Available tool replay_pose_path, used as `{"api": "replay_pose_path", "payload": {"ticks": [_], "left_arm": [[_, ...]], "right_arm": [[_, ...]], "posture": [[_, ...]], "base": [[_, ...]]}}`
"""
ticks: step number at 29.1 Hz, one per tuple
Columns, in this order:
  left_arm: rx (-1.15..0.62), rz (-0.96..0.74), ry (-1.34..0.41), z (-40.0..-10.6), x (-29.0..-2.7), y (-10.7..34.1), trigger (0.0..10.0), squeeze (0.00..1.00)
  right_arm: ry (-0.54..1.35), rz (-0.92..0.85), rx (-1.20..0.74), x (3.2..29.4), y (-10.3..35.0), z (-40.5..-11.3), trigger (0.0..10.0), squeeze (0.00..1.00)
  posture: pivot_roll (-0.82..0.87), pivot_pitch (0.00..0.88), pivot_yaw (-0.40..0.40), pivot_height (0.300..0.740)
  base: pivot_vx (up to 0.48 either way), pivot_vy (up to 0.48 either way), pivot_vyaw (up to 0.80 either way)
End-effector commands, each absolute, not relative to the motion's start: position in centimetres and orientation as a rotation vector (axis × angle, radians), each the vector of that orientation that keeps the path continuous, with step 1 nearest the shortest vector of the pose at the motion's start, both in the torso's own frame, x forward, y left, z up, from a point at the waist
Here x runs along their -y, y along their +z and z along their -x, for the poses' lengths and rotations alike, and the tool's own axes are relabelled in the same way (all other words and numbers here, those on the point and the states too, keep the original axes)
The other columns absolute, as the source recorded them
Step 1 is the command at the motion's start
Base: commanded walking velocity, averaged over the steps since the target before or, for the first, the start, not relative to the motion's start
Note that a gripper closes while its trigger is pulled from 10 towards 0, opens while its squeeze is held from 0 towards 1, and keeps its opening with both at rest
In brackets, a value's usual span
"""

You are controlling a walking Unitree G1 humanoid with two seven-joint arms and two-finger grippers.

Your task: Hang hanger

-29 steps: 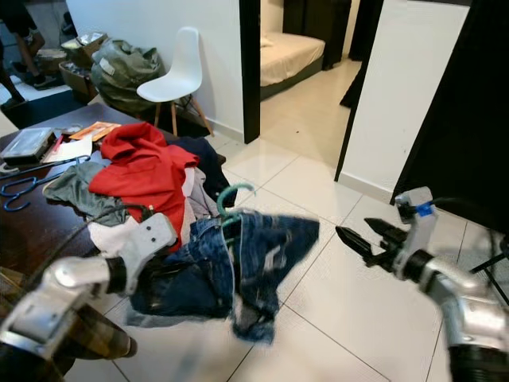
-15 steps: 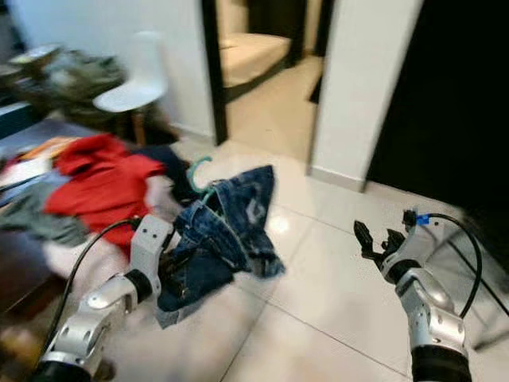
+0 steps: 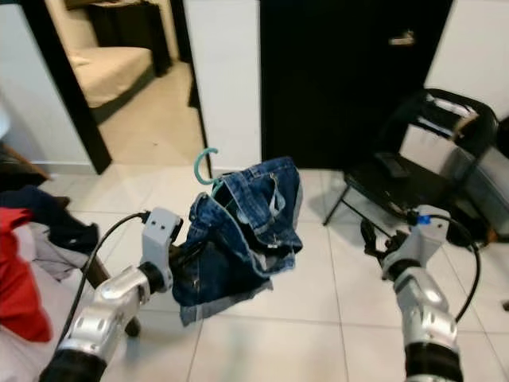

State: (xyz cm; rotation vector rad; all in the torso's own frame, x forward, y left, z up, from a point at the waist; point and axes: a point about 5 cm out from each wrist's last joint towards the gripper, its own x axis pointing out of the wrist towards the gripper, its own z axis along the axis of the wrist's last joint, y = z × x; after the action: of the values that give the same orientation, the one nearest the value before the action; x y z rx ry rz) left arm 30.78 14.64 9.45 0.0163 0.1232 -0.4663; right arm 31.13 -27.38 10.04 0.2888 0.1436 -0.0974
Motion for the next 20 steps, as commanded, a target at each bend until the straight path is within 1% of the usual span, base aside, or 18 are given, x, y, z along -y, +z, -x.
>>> {"api": "replay_pose_path", "payload": {"ticks": [1,4,6,8,11,13,15,16,17,20], "left_arm": [[-0.062,-0.011,-0.395,-31.2,-15.9,10.3,10.0,0.0],[-0.062,-0.014,-0.361,-31.2,-16.2,10.2,10.0,0.0],[-0.061,-0.015,-0.248,-31.2,-17.1,9.6,10.0,0.0],[-0.071,-0.019,-0.123,-30.8,-17.9,8.7,10.0,0.0],[-0.074,-0.022,-0.083,-30.5,-18.1,8.4,10.0,0.0],[-0.092,-0.018,-0.013,-29.5,-18.3,7.4,10.0,0.0],[-0.092,-0.018,-0.013,-29.5,-18.3,7.4,10.0,0.0],[-0.099,-0.016,0.013,-28.9,-18.4,6.8,10.0,0.0],[-0.109,-0.019,0.019,-28.5,-17.9,6.1,10.0,0.0],[-0.111,-0.025,0.006,-28.6,-17.5,6.0,10.0,0.0]], "right_arm": [[-0.085,-0.278,-0.14,27.0,10.0,-31.4,10.0,0.0],[-0.084,-0.276,-0.147,26.9,9.8,-31.4,10.0,0.0],[-0.056,-0.216,-0.172,26.3,9.0,-31.2,10.0,0.0],[0.014,-0.124,-0.207,25.0,8.1,-31.2,10.0,0.0],[0.045,-0.092,-0.221,24.4,7.8,-31.2,10.0,0.0],[0.116,-0.047,-0.247,23.1,7.3,-31.5,10.0,0.0],[0.116,-0.047,-0.247,23.1,7.3,-31.5,10.0,0.0],[0.163,-0.028,-0.259,22.2,7.1,-31.7,10.0,0.0],[0.233,-0.027,-0.265,20.6,7.1,-32.4,10.0,0.0],[0.25,-0.03,-0.263,20.1,7.2,-32.6,10.0,0.0]], "posture": [[-0.13,0.0,-0.017,0.74],[-0.13,0.0,-0.019,0.74],[-0.13,0.0,-0.029,0.74],[-0.09,0.0,-0.087,0.74],[-0.08,0.0,-0.096,0.74],[-0.03,0.0,-0.155,0.74],[-0.03,0.0,-0.155,0.74],[0.02,0.0,-0.207,0.74],[0.05,0.0,-0.226,0.74],[0.05,0.0,-0.224,0.74]], "base": [[0.0,0.0,-0.8],[0.0,0.0,-0.8],[0.0,0.0,-0.79],[0.0,0.0,-0.78],[0.0,0.0,-0.79],[0.0,0.0,-0.78],[0.0,0.0,-0.78],[0.0,0.0,-0.79],[0.0,0.0,-0.79],[0.0,0.0,-0.78]]}}
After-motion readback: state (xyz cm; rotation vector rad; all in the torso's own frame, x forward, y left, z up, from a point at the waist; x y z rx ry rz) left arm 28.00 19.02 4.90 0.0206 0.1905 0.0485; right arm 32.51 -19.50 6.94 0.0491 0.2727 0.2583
